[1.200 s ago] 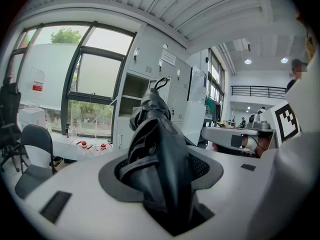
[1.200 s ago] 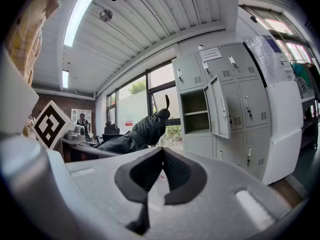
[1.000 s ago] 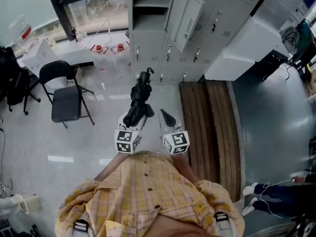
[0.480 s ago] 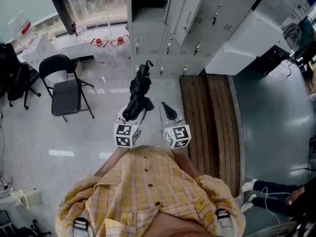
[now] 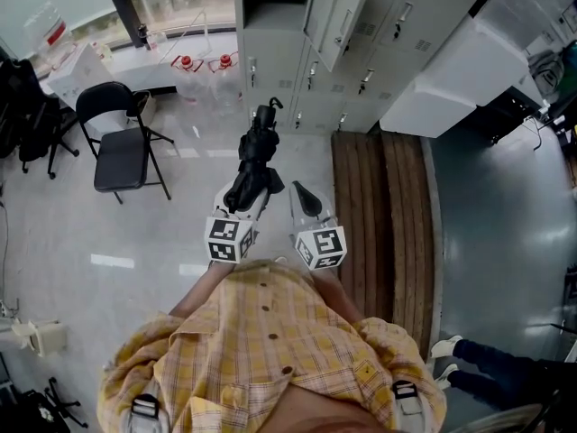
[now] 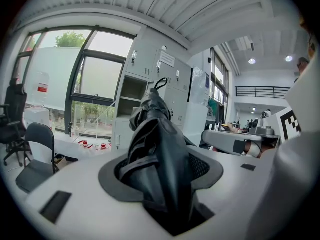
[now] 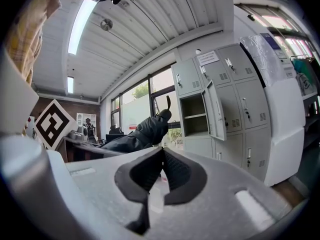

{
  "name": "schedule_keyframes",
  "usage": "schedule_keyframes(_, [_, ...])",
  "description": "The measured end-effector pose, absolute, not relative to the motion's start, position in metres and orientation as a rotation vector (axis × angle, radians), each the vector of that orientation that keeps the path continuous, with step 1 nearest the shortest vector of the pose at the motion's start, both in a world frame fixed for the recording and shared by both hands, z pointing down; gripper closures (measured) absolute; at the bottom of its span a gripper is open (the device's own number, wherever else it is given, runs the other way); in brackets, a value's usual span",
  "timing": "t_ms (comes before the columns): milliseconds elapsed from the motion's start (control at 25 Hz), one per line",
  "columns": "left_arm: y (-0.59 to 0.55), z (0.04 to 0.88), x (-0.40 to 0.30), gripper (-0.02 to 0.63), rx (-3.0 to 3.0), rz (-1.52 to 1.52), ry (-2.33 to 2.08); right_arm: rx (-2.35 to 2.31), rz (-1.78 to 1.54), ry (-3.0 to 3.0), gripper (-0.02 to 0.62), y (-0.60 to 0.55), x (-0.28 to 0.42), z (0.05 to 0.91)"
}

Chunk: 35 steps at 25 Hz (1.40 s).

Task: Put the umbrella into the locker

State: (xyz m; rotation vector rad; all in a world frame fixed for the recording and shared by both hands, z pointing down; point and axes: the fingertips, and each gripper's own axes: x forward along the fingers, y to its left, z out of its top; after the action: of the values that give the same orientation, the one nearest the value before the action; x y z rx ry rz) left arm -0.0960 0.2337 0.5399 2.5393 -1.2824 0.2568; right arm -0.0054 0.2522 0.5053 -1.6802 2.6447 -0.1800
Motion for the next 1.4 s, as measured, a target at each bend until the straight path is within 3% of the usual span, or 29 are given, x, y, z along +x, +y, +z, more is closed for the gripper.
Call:
schedule_keyframes(720, [0.247,0.563,-0.068,0.377,2.524,0.293,-1.264,-1.709,-0.224,2.612,0.598,0.247,0.027,0.523])
schedule_keyframes(1400, [0.105,0.588,-0.048,0.377,2.489,0.289,-1.241,-1.682,-0.248,2.67,0.598,0.103,0.041,0.541])
